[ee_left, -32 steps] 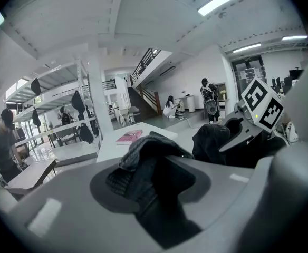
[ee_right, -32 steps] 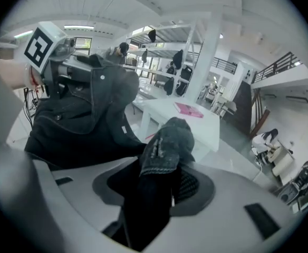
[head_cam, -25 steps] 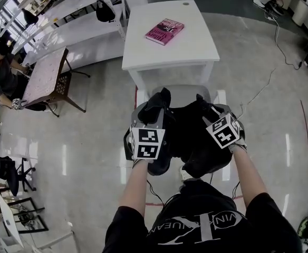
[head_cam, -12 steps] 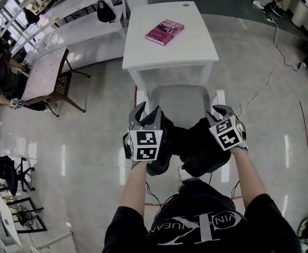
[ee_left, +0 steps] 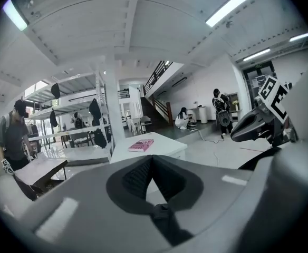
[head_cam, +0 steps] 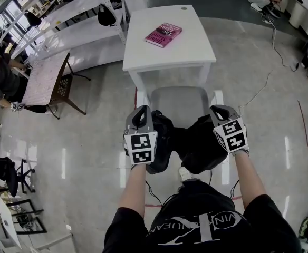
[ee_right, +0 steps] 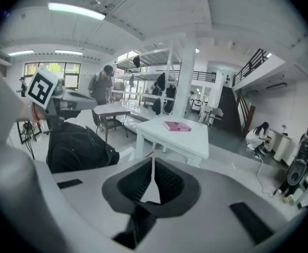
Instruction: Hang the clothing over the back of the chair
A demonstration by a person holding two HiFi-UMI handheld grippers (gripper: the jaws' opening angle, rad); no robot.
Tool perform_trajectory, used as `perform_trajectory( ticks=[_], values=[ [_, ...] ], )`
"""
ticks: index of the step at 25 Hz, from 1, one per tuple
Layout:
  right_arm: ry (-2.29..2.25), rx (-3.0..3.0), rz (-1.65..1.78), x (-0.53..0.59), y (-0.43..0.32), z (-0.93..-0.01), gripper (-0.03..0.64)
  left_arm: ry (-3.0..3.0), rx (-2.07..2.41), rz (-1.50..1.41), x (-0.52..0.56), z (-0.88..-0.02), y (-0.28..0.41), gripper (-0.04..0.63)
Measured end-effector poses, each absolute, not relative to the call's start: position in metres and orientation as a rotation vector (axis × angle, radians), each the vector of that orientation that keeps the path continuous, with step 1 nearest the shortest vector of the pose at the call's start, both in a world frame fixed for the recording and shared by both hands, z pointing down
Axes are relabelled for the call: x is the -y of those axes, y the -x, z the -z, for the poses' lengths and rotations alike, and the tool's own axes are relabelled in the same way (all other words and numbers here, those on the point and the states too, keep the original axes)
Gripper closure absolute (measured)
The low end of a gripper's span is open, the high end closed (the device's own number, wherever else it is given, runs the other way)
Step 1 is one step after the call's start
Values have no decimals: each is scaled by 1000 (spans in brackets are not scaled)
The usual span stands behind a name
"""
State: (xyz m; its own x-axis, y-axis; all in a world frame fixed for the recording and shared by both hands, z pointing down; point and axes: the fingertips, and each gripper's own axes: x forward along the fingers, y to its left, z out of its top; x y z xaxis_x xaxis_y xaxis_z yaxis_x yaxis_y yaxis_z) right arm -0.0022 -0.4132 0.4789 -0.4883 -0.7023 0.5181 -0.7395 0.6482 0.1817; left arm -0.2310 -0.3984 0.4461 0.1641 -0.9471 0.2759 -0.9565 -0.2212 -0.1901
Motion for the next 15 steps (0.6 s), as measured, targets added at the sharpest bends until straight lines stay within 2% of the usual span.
perform_trajectory(
  ticks=[15],
  values=[
    [-1235, 2492, -139, 366, -1, -434, 597, -2332, 1936, -270, 349, -427, 239, 584]
  ],
)
